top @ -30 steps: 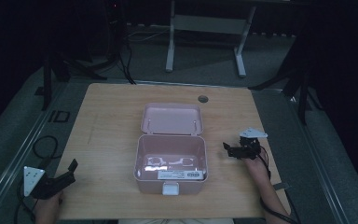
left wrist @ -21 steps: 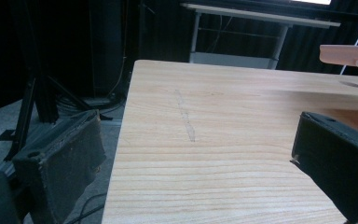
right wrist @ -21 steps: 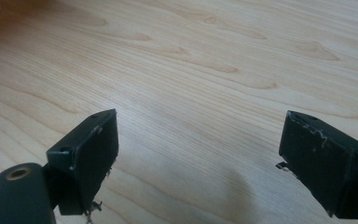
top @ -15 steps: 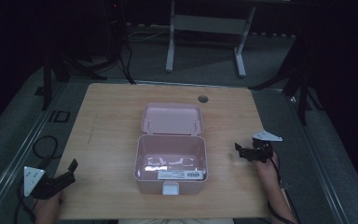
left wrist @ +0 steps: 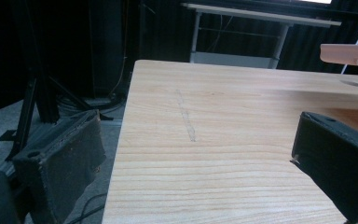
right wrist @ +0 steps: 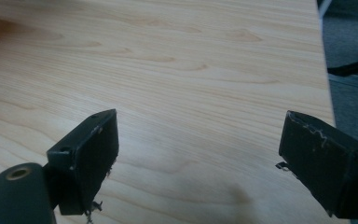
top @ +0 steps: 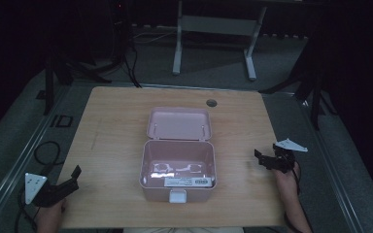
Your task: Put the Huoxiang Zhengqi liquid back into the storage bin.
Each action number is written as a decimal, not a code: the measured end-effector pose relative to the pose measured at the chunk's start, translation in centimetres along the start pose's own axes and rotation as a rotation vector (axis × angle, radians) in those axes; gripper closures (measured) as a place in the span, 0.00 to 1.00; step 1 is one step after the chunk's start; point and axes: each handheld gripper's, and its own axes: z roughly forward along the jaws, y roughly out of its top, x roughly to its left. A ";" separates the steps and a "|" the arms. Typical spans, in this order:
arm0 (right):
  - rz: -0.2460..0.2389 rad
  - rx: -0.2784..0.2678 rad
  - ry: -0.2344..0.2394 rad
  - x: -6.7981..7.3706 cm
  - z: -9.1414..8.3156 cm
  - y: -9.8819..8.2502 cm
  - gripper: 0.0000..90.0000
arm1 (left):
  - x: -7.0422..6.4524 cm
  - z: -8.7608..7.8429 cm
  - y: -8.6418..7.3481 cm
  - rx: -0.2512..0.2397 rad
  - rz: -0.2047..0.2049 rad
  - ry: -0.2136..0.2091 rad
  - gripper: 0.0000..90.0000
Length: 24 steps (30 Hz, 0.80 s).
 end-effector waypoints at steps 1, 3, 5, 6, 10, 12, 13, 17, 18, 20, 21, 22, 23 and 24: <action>0.000 0.000 0.000 0.0 0.0 0.0 0.13 | 0.0 0.0 0.0 0.000 0.001 -0.001 0.03; -0.010 -0.008 -0.038 0.0 -0.1 -0.2 0.13 | 0.0 0.0 0.0 -0.001 0.003 0.000 0.03; -0.006 -0.007 -0.035 -0.3 -0.2 -0.4 0.13 | 0.0 0.0 0.0 -0.002 0.004 0.001 0.03; -0.003 -0.013 -0.051 -0.5 -0.2 -0.7 0.13 | 0.0 0.0 0.0 -0.001 0.006 0.001 0.03; 0.027 -0.029 -0.067 -1.0 -0.5 -0.8 0.13 | 0.0 0.0 0.0 -0.002 0.006 0.001 0.03; 0.047 -0.046 -0.097 -1.2 -0.6 -1.0 0.13 | 0.0 0.0 0.0 -0.002 0.007 0.000 0.03; 0.047 -0.046 -0.097 -1.2 -0.6 -1.0 0.13 | 0.0 0.0 0.0 -0.002 0.007 0.000 0.03; 0.047 -0.042 -0.116 -1.3 -0.5 -1.1 0.13 | -0.1 0.0 0.0 -0.001 0.012 0.000 0.03; 0.047 -0.038 -0.123 -1.3 -0.4 -1.1 0.13 | -0.1 0.0 0.0 -0.001 0.013 -0.001 0.03; 0.041 -0.039 -0.136 -1.2 -0.4 -1.1 0.13 | -0.1 -0.1 0.0 -0.002 0.014 0.000 0.03; 0.041 -0.039 -0.136 -1.2 -0.4 -1.1 0.13 | -0.1 -0.1 0.0 -0.002 0.014 0.000 0.03; 0.042 -0.037 -0.145 -1.1 -0.3 -1.1 0.13 | -0.1 -0.1 0.0 -0.002 0.016 0.000 0.03; 0.042 -0.037 -0.145 -1.1 -0.3 -1.1 0.13 | -0.1 -0.1 0.0 -0.002 0.018 0.000 0.03; 0.044 -0.033 -0.145 -1.2 -0.3 -1.1 0.13 | -0.2 -0.1 0.0 -0.002 0.024 0.000 0.03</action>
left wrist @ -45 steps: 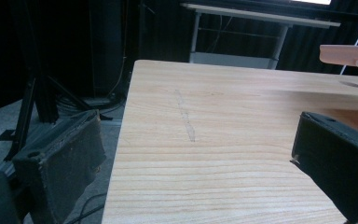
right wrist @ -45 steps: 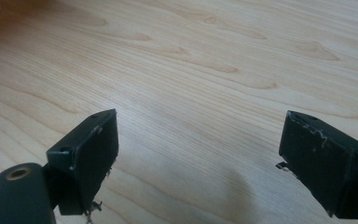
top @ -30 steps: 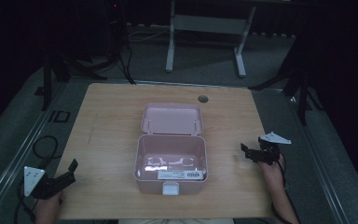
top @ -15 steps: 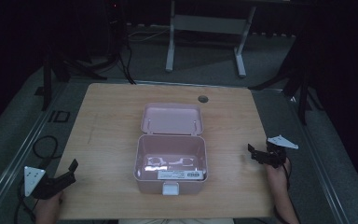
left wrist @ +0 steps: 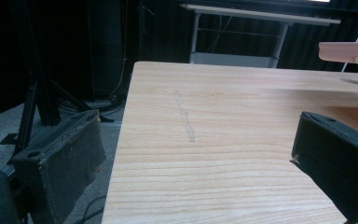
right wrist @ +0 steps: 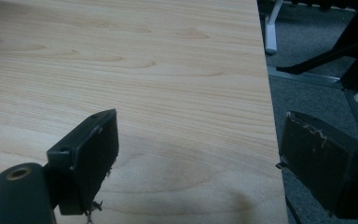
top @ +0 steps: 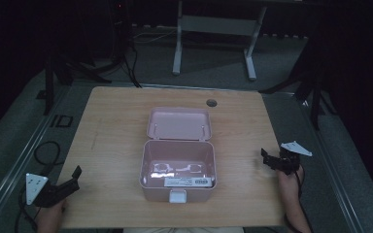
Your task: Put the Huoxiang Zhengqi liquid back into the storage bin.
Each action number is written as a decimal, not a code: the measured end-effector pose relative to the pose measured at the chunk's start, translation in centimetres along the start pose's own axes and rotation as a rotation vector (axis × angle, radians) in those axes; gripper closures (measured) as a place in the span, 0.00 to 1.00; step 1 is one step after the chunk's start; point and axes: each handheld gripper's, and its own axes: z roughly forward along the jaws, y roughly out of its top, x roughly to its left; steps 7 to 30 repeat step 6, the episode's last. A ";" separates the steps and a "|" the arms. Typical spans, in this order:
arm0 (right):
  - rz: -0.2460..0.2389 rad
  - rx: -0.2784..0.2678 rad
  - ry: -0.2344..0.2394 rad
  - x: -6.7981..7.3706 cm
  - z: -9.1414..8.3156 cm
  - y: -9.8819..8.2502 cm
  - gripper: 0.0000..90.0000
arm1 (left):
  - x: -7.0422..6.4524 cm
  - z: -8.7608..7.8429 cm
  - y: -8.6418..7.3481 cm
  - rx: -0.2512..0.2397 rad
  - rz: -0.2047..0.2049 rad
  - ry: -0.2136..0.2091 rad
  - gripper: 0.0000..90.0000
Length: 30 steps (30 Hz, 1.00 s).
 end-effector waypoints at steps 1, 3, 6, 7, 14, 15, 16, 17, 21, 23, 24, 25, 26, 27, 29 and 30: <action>0.000 0.000 0.000 0.0 0.0 0.0 0.13 | 0.0 0.0 0.0 0.000 0.000 0.000 0.03; 0.006 0.003 -0.005 0.0 0.0 0.0 0.13 | 0.0 0.0 0.0 -0.001 0.005 0.001 0.03; 0.010 0.010 -0.013 -0.1 0.1 0.0 0.13 | -0.1 0.0 0.0 -0.003 0.007 0.001 0.03; 0.010 0.010 -0.013 -0.1 0.1 0.0 0.13 | -0.1 0.0 0.0 -0.003 0.007 0.001 0.03; 0.010 0.010 -0.013 -0.1 0.1 0.0 0.13 | -0.1 0.0 0.0 -0.003 0.007 0.001 0.03; 0.010 0.010 -0.013 -0.1 0.1 0.0 0.13 | -0.1 0.0 0.0 -0.003 0.007 0.001 0.03; 0.010 0.010 -0.013 -0.1 0.1 0.0 0.13 | -0.1 0.0 0.0 -0.003 0.007 0.001 0.03; 0.010 0.010 -0.013 -0.1 0.1 0.0 0.13 | -0.1 0.0 0.0 -0.003 0.007 0.001 0.03; 0.010 0.010 -0.013 -0.1 0.1 0.0 0.13 | -0.1 0.0 0.0 -0.003 0.007 0.001 0.03; 0.010 0.010 -0.013 -0.1 0.1 0.0 0.13 | -0.1 0.0 0.0 -0.003 0.007 0.001 0.03; 0.010 0.010 -0.013 -0.1 0.1 0.0 0.13 | -0.1 0.0 0.0 -0.003 0.007 0.001 0.03; 0.010 0.010 -0.013 -0.1 0.1 0.0 0.13 | -0.1 0.0 0.0 -0.003 0.007 0.001 0.03; 0.010 0.010 -0.013 -0.1 0.1 0.0 0.13 | -0.1 0.0 0.0 -0.003 0.007 0.001 0.03; 0.010 0.010 -0.013 -0.1 0.1 0.0 0.13 | -0.1 0.0 0.0 -0.003 0.007 0.001 0.03; 0.010 0.010 -0.013 -0.1 0.1 0.0 0.13 | -0.1 0.0 0.0 -0.003 0.007 0.001 0.03; 0.010 0.010 -0.013 -0.1 0.1 0.0 0.13 | -0.1 0.0 0.0 -0.003 0.007 0.001 0.03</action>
